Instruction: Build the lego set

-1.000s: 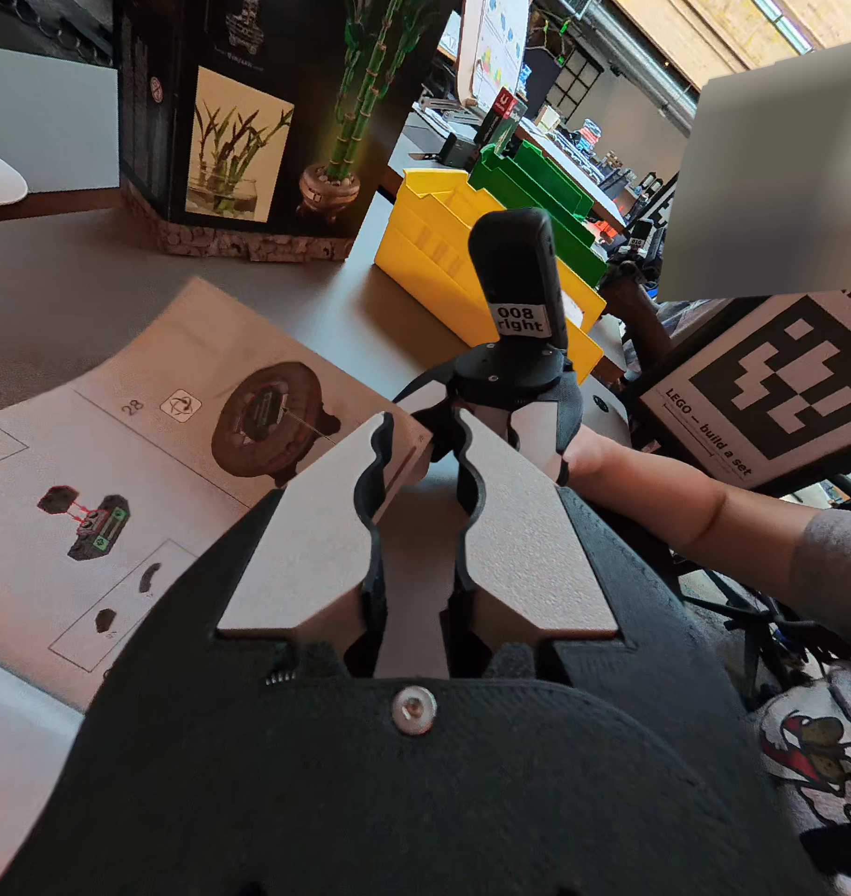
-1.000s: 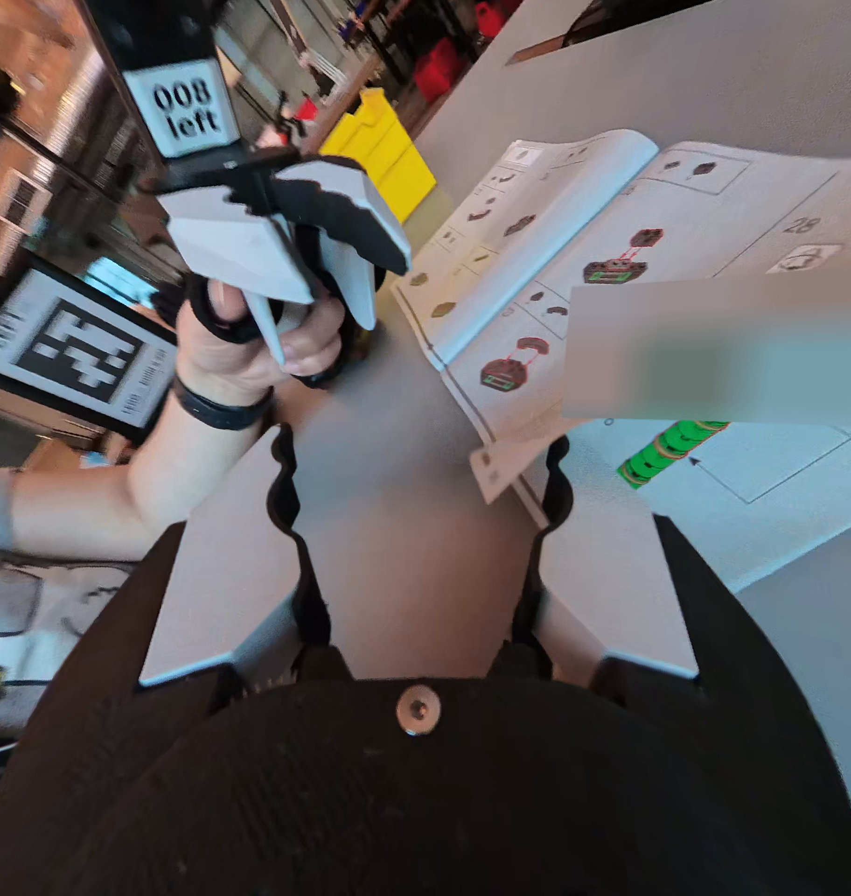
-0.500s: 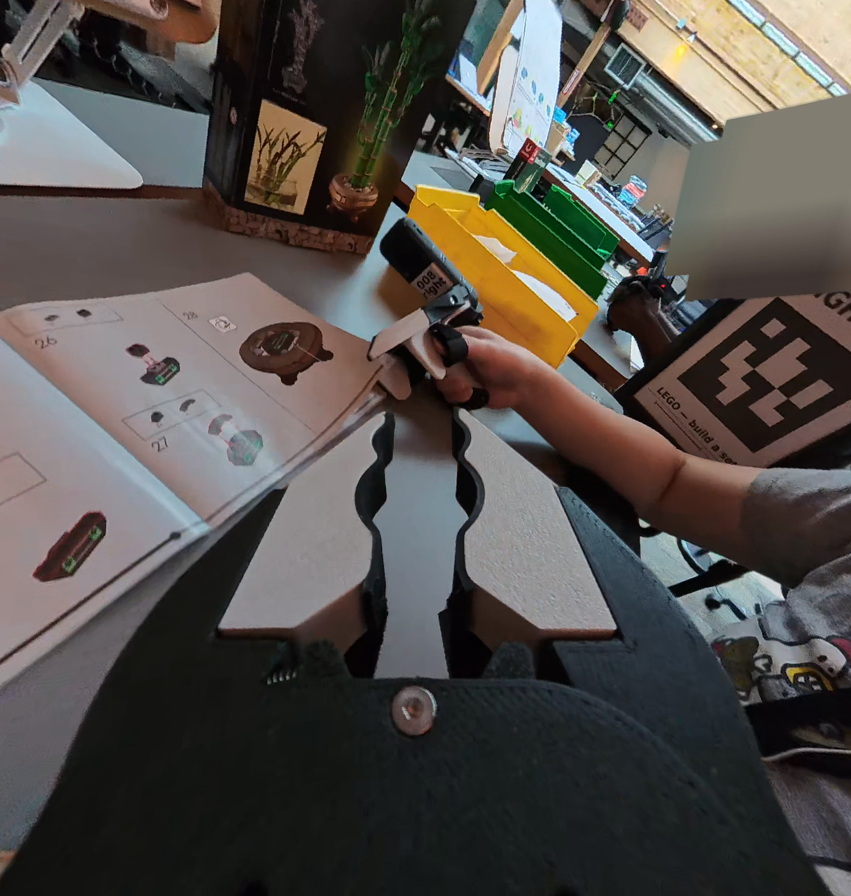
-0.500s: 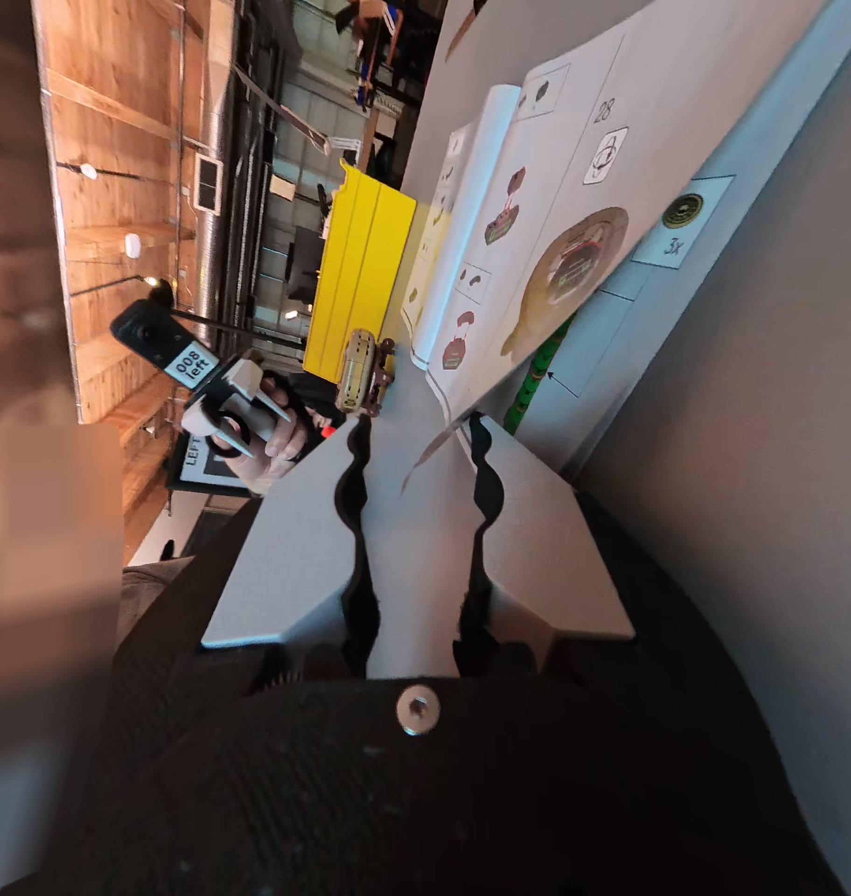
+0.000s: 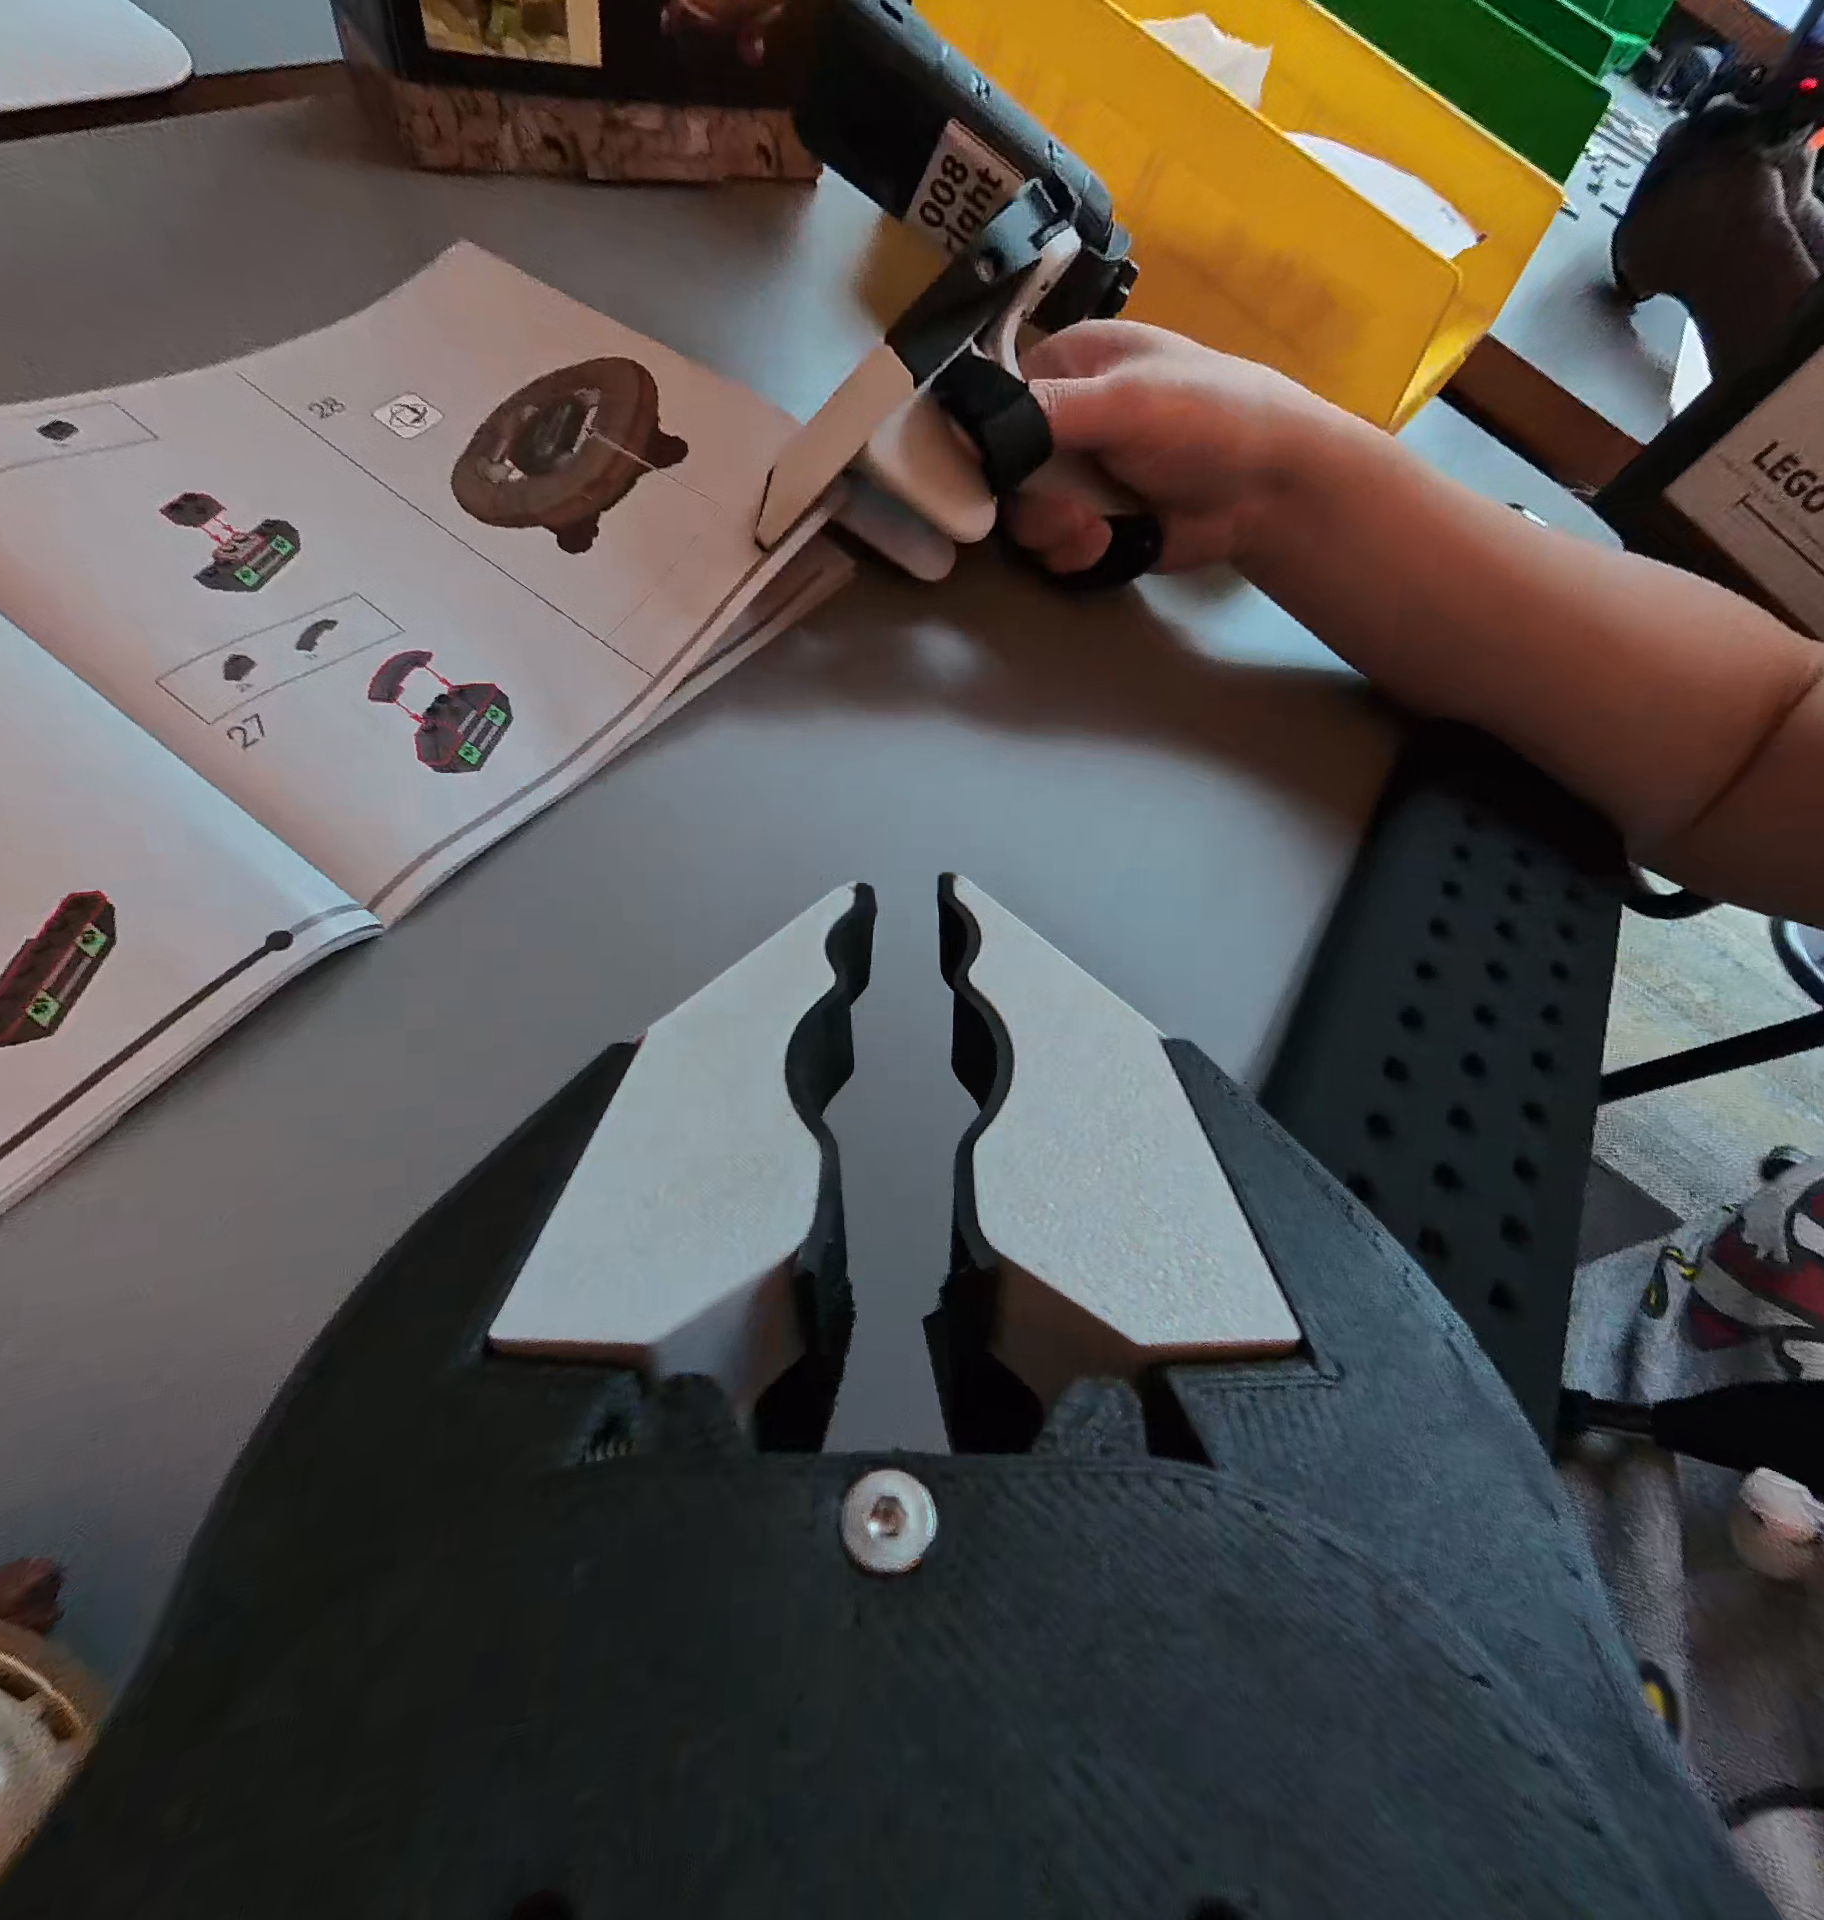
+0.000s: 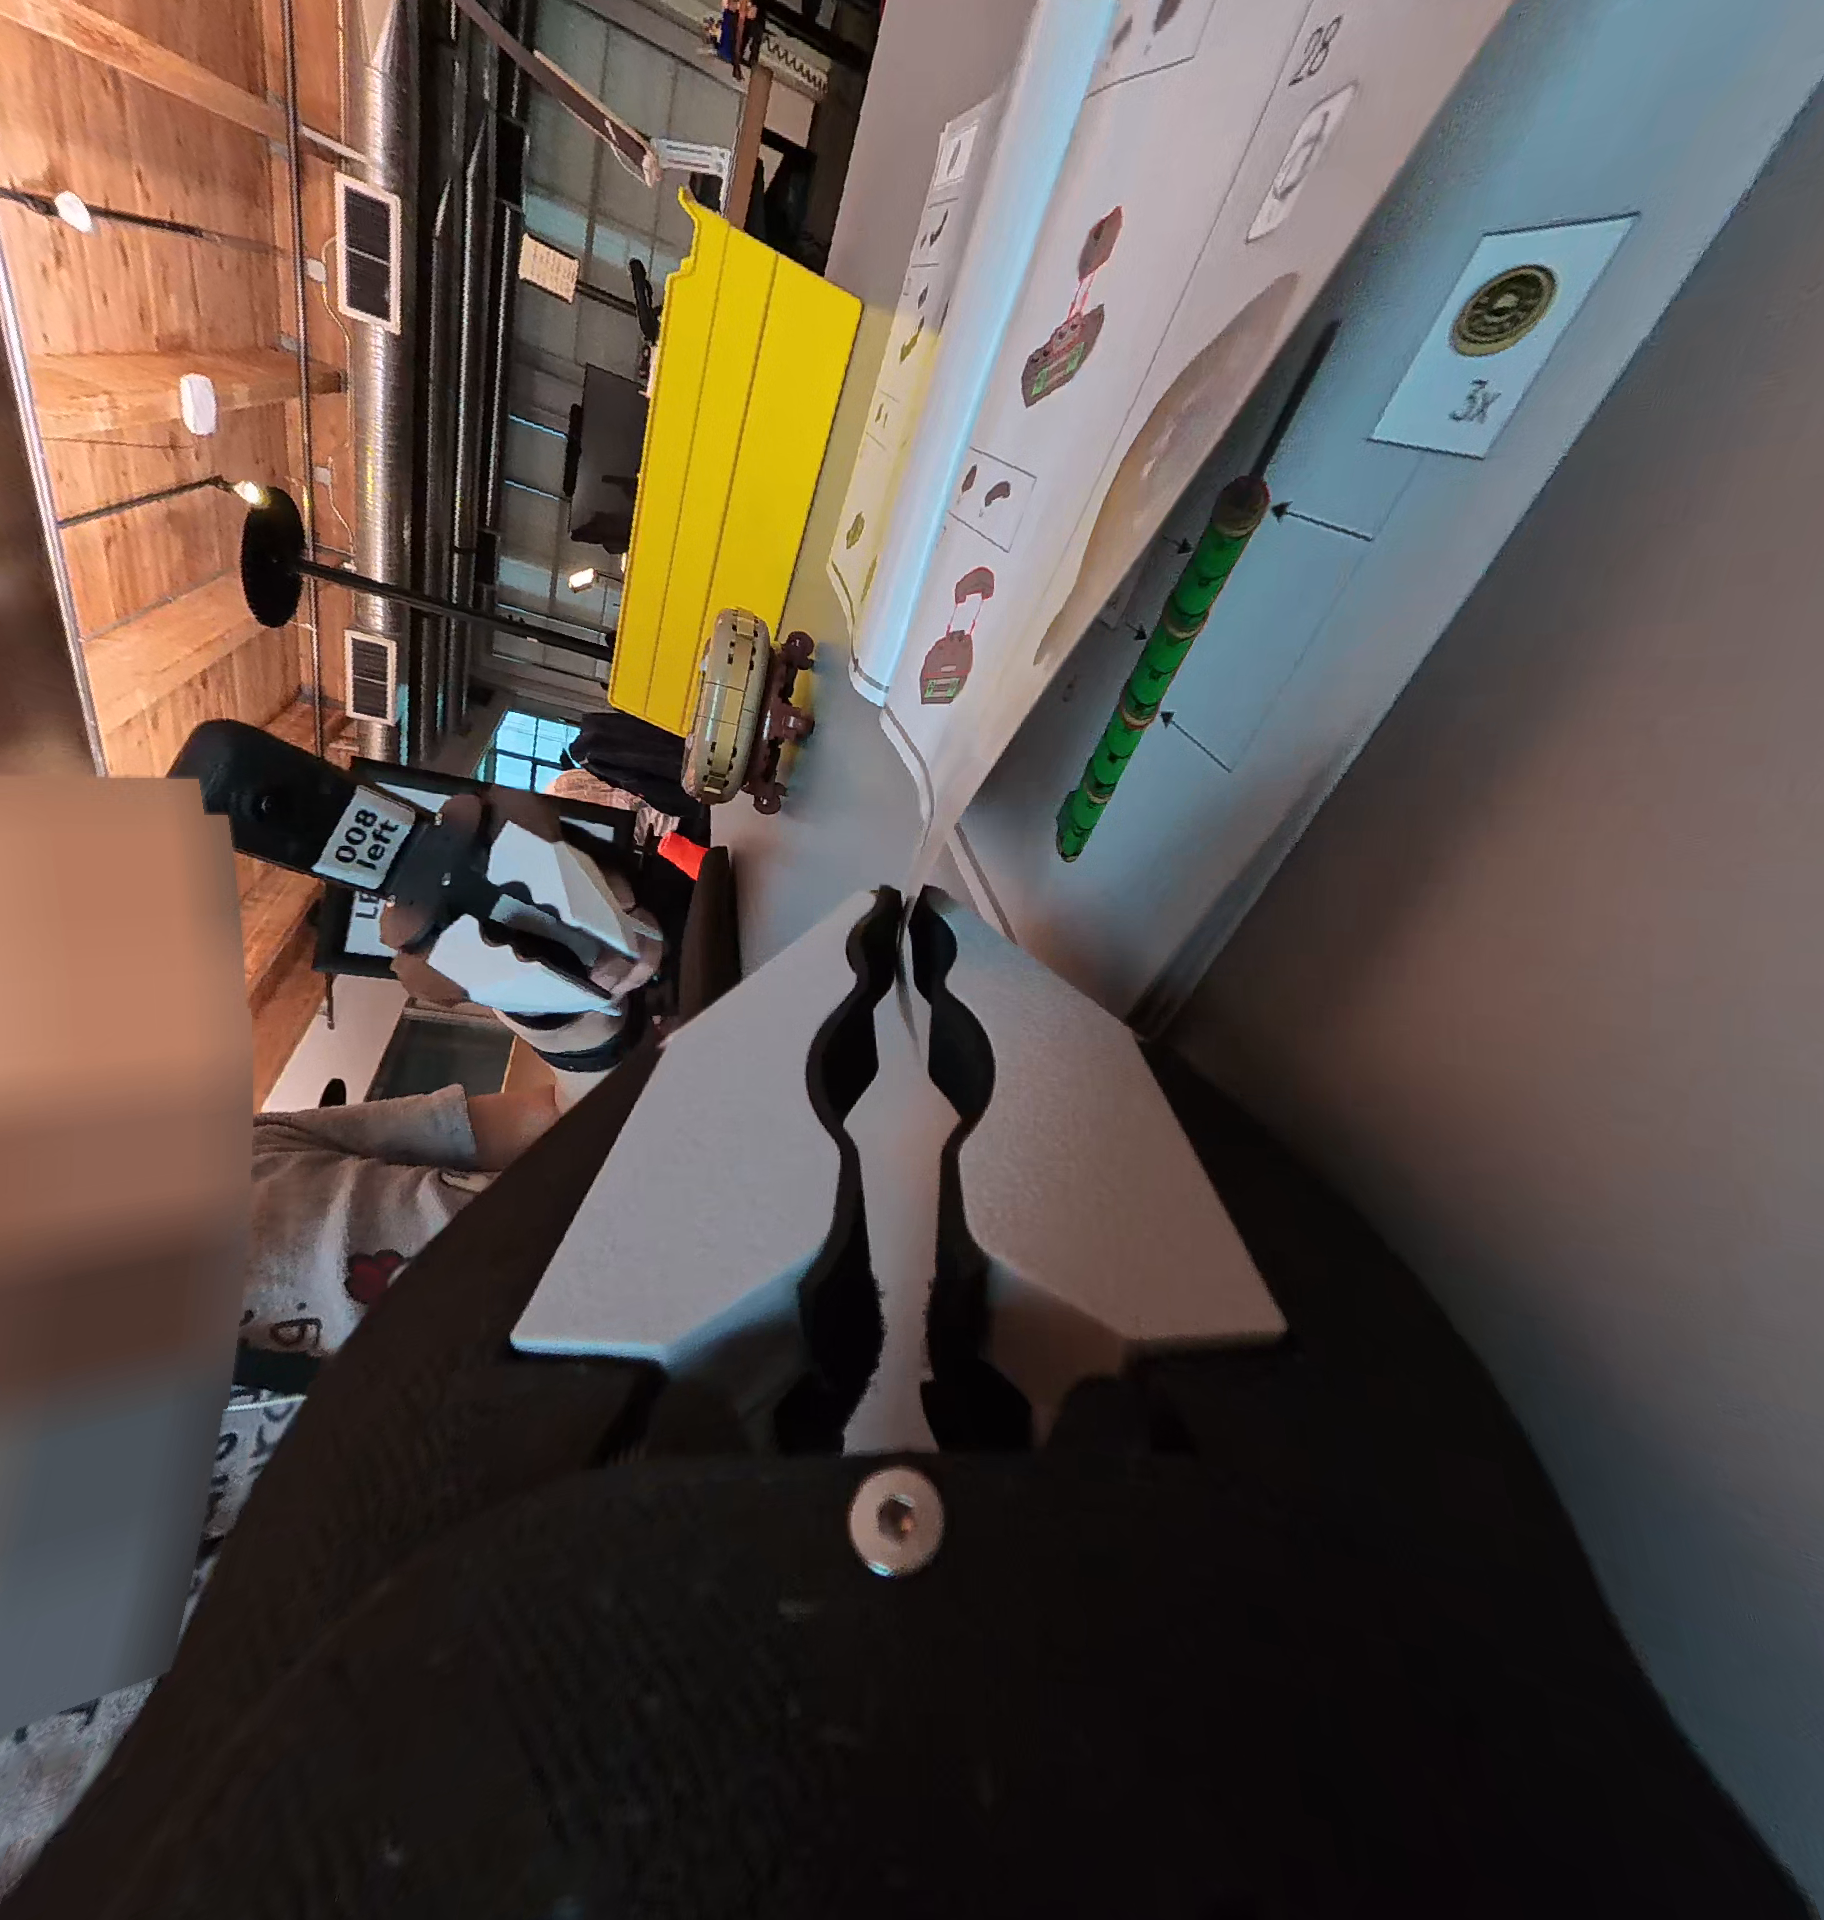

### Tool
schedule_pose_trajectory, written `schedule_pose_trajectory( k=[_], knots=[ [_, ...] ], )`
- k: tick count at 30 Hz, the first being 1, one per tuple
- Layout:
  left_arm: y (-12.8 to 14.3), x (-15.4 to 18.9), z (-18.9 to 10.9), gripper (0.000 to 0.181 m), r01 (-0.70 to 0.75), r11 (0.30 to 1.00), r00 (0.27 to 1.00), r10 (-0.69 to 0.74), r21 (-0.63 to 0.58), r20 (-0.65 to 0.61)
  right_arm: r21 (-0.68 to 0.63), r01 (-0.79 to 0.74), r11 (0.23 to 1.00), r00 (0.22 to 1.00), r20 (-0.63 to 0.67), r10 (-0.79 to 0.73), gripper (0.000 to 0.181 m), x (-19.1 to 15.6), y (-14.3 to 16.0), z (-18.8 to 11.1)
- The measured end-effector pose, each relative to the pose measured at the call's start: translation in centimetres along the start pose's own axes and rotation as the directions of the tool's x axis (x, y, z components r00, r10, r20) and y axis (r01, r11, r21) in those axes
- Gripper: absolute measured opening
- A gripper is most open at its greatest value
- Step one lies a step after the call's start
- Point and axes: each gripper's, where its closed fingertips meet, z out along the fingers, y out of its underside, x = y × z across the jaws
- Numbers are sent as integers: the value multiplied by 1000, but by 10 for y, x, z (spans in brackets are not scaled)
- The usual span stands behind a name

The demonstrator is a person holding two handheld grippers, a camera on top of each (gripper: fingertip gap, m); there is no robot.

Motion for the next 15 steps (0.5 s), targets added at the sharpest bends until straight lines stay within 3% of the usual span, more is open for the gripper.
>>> schedule_pose_trajectory(
  k=[7, 15],
  knots=[
    [-3, 10, -42, 9, 76, 994, 996, -72, 82, -48, -13, 32, 999, 999, -6, -32, 0, -2, 3, 1],
    [14, 0, -107, 8, 102, 982, 993, -110, 160, 41, 3, 29, 1000, 999, 23, -29, 0, -5, 1, -1]
  ],
)
